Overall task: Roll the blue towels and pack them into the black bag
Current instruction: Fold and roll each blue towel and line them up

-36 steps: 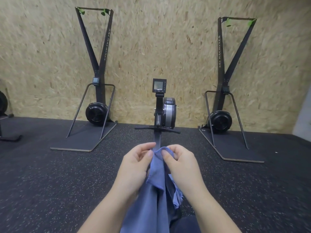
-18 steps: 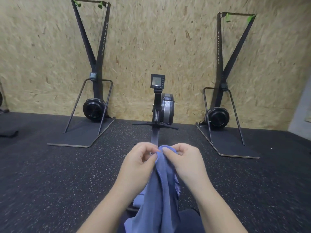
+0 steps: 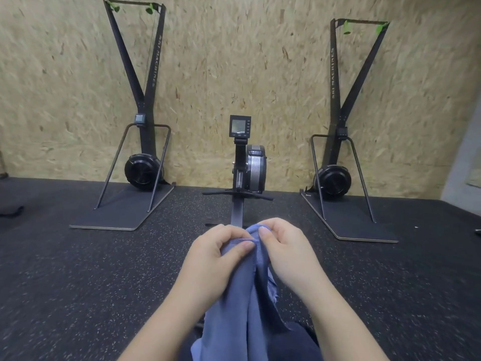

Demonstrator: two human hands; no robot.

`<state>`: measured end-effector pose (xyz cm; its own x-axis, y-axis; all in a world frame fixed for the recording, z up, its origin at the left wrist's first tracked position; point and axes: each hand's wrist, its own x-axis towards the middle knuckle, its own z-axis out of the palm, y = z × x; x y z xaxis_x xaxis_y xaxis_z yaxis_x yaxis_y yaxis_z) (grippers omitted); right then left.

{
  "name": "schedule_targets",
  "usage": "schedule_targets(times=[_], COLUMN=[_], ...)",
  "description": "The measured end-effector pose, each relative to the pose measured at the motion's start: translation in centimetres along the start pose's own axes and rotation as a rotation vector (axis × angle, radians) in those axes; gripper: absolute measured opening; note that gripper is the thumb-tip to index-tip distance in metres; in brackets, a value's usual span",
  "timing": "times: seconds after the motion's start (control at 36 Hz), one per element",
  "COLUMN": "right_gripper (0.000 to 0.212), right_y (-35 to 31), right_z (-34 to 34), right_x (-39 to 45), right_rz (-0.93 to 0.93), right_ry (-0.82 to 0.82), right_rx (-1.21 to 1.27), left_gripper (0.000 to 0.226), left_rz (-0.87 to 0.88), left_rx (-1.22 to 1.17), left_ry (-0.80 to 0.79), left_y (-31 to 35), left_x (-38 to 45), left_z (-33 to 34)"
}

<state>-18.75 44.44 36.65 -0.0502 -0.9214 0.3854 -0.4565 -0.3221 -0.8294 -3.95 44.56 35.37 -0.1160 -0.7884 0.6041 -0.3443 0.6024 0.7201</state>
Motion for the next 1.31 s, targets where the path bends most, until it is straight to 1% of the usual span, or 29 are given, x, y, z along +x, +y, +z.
schedule_targets(times=[0.11,0.19,0.28,0.31,0.42,0.53,0.64,0.69,0.78,0.83,0.89,0.97,1.03,1.11,1.19,1.31], right_gripper=[0.022,0.021,0.021,0.021,0.023,0.026,0.03,0.027,0.015,0.014,0.01,0.022,0.021,0.022,0.027,0.02], right_y=[-0.7,-0.8,-0.8,-0.9,-1.3,-1.6,-1.7,-1.6,-0.9,-0.4,-0.1,0.1,0.2,0.4,0.6,1.8], right_z=[-0.2,0.0,0.0,0.0,-0.1,-0.2,-0.4,-0.5,-0.4,-0.3,-0.5,-1.1,-1.6,-2.6,-3.8,-5.6], right_x=[-0.5,-0.6,-0.8,-0.9,-1.3,-1.4,-1.4,-1.3,-0.7,-0.1,0.5,1.3,1.9,3.1,4.2,5.5], right_rz=[0.044,0.031,0.033,0.032,-0.003,-0.066,-0.081,-0.073,-0.064,-0.073,-0.083,-0.114,-0.128,-0.121,-0.111,-0.067], right_ry=[-0.093,-0.145,-0.192,-0.203,-0.221,-0.224,-0.27,-0.296,-0.306,-0.284,-0.218,-0.099,-0.039,0.087,0.21,0.256], right_rx=[0.123,0.147,0.197,0.203,0.182,0.109,0.09,0.157,0.236,0.229,0.171,0.109,0.148,0.321,0.429,0.531], left_gripper=[0.017,0.016,0.034,0.037,0.034,0.022,0.027,0.029,0.031,0.025,0.022,0.011,0.004,0.008,0.01,0.013], left_rz=[-0.041,-0.055,-0.048,-0.043,-0.052,-0.071,-0.072,-0.069,-0.079,-0.097,-0.105,-0.074,-0.051,-0.013,0.037,0.089], left_rx=[-0.107,-0.168,-0.194,-0.196,-0.233,-0.256,-0.239,-0.224,-0.151,-0.142,-0.178,-0.216,-0.194,-0.05,0.077,0.312], left_ry=[-0.003,0.058,0.126,0.143,0.181,0.196,0.244,0.248,0.197,0.131,0.068,-0.039,-0.108,-0.159,-0.177,-0.174], left_y=[0.4,0.3,0.0,0.0,-0.2,-0.2,-0.2,-0.3,-1.0,-1.5,-1.9,-2.0,-2.3,-2.9,-3.3,-4.0], left_x=[0.1,0.0,0.0,0.0,0.0,0.0,0.1,0.4,1.1,1.6,2.2,3.0,3.5,4.0,4.3,4.6], left_z=[0.3,0.5,0.5,0.5,0.7,0.9,0.8,0.7,0.6,0.7,0.9,0.9,0.8,0.5,0.1,-1.4])
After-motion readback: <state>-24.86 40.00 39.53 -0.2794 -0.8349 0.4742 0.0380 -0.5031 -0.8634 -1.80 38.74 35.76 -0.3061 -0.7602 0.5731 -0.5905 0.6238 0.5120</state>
